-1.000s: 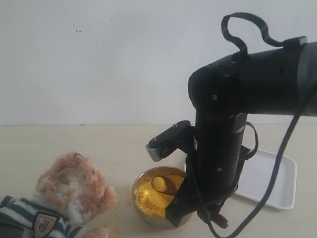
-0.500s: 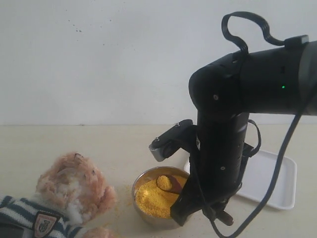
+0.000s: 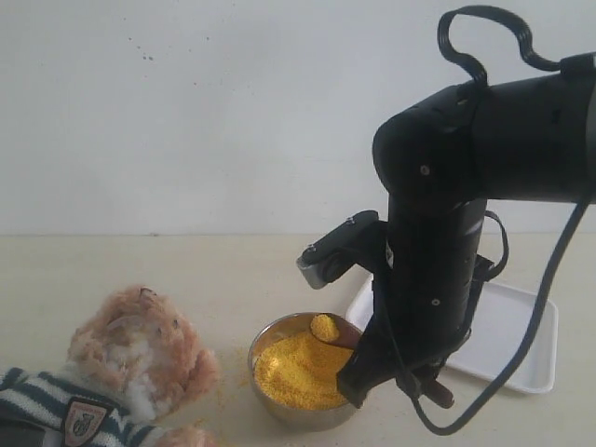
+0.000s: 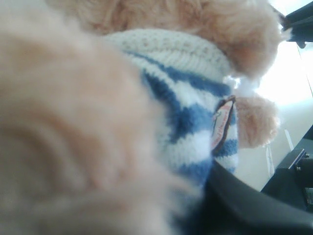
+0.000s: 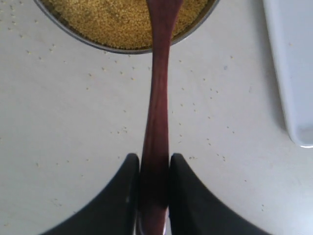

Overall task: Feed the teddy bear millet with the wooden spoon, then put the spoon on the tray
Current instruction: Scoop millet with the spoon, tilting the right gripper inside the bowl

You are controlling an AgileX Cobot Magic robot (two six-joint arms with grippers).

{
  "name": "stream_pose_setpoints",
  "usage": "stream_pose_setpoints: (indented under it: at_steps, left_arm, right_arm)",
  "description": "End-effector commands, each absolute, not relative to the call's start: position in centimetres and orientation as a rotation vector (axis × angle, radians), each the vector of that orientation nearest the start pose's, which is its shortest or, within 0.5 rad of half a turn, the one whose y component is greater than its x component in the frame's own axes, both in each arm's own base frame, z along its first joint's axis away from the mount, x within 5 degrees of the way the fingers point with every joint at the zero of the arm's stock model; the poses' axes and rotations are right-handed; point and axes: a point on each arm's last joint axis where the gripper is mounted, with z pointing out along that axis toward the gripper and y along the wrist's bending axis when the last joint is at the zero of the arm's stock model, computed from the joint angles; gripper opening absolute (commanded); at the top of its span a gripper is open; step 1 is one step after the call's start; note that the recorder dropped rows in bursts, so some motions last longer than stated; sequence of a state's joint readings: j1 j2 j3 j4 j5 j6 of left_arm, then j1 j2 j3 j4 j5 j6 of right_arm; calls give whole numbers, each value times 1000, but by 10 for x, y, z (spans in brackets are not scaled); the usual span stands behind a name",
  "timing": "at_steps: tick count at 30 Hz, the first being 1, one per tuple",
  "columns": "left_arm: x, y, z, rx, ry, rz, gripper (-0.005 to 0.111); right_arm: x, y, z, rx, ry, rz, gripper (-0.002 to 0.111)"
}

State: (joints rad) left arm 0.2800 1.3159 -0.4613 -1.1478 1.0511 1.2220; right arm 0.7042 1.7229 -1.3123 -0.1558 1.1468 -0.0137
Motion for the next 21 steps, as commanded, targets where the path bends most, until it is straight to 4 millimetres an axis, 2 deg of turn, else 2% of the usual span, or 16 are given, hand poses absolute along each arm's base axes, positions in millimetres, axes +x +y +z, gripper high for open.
stream_pose_setpoints:
  at_steps: [1,9,21]
  left_arm:
    - [184,-23,196,246,2440,-1091,4]
    - [184,-23,196,246,2440,-1091,4]
    - [184,-23,196,246,2440,-1091,4]
  right_arm:
    - [261,207,253,-1141,2778,-85,0]
    - [259,210,253,-1185,2768,-19,0]
    - [253,208,257,-1202,2802,-44,0]
